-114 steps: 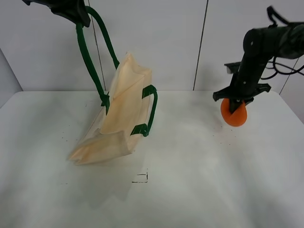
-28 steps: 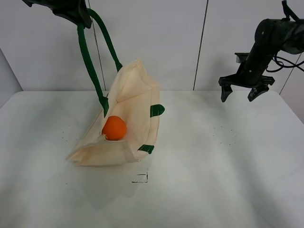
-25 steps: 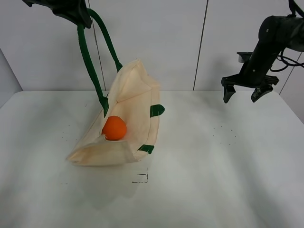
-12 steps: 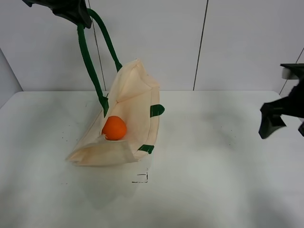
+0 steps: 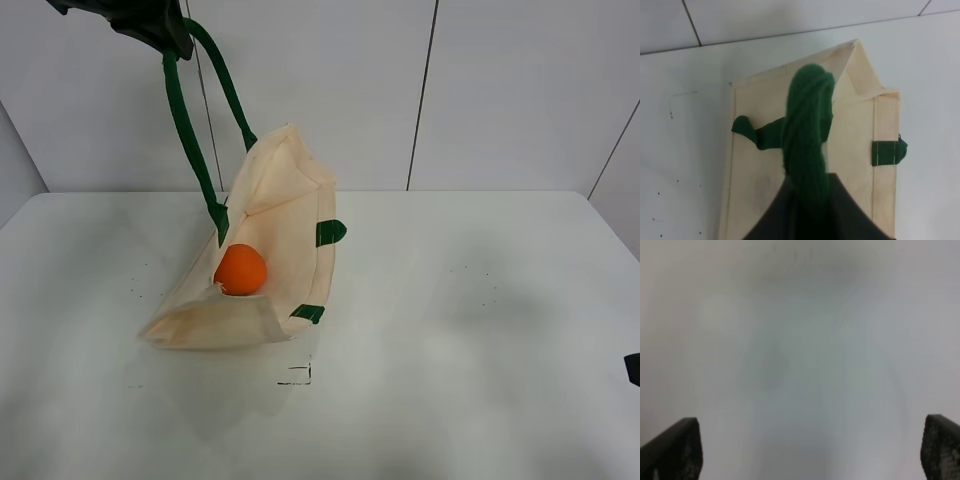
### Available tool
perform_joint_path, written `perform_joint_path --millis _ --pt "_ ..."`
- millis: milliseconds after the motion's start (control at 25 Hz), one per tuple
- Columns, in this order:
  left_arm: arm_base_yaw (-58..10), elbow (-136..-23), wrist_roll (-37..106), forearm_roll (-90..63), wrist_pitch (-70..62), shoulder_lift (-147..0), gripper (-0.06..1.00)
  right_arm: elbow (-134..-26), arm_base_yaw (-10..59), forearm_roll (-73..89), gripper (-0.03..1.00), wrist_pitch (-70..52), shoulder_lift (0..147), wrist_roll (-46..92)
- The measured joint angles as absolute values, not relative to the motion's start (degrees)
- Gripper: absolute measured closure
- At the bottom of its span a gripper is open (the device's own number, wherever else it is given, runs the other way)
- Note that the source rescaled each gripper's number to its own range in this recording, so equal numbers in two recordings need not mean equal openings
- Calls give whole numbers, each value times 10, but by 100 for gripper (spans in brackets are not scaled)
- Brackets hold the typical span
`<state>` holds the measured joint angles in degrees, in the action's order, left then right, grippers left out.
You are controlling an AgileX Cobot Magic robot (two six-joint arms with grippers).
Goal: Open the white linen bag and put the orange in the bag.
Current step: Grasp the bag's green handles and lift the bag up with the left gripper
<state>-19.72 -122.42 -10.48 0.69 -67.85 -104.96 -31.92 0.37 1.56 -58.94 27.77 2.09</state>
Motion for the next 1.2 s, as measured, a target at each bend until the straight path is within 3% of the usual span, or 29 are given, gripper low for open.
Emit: perform_joint_path --millis 400,880,1200 --pt "-197 -1224 -104 7 -678 -1050 94 -284 6 14 -3 -591 7 32" --pt "-197 -1205 -95 -20 -678 -1070 94 -284 8 14 -3 -591 -2 31" --pt "-201 -1140 -55 -88 -640 -1174 94 -284 8 14 -3 -591 -2 31"
